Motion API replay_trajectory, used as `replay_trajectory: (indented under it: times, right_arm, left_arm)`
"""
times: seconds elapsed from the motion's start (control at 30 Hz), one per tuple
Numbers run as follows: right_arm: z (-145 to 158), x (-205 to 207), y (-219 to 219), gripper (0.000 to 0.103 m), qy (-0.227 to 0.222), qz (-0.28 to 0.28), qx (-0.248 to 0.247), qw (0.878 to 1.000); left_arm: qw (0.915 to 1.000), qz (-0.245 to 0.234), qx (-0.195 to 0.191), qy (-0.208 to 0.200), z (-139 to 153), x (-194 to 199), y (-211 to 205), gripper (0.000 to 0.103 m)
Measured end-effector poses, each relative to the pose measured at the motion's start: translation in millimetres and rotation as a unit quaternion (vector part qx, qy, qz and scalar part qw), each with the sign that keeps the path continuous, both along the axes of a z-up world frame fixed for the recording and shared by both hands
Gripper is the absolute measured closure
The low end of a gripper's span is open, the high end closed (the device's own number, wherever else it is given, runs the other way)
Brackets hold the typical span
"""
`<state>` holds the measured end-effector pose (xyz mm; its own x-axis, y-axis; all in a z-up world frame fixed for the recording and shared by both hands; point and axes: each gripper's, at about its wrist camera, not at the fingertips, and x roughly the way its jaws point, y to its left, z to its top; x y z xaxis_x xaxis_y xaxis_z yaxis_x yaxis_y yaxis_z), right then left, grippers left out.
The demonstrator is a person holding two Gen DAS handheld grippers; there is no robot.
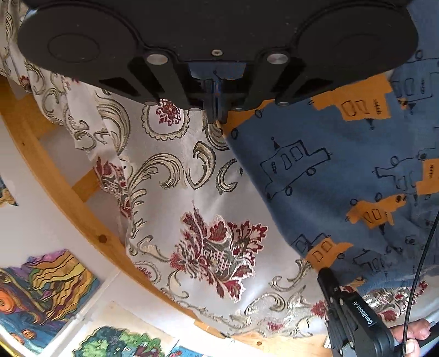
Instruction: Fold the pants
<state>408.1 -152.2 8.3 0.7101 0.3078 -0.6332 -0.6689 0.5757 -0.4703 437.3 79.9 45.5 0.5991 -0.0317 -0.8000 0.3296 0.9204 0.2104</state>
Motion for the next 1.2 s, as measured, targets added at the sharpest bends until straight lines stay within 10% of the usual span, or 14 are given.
replay_trajectory:
  times: [0.63, 1.2]
  right_arm:
    - [26.1, -188.5, -30.5, 0.103, -0.079, 0.027, 0.024, 0.996]
    - [-49.1, -302.9, 9.0, 0.103, -0.054, 0.023, -0.012, 0.998]
  left_arm:
    - [0.9814, -0.085, 0.037, -0.168, 35.2, -171.7, -15.2, 0.103]
    - [0.9667, -0.153, 0.158, -0.131, -54.4, -265.8, -17.7, 0.102]
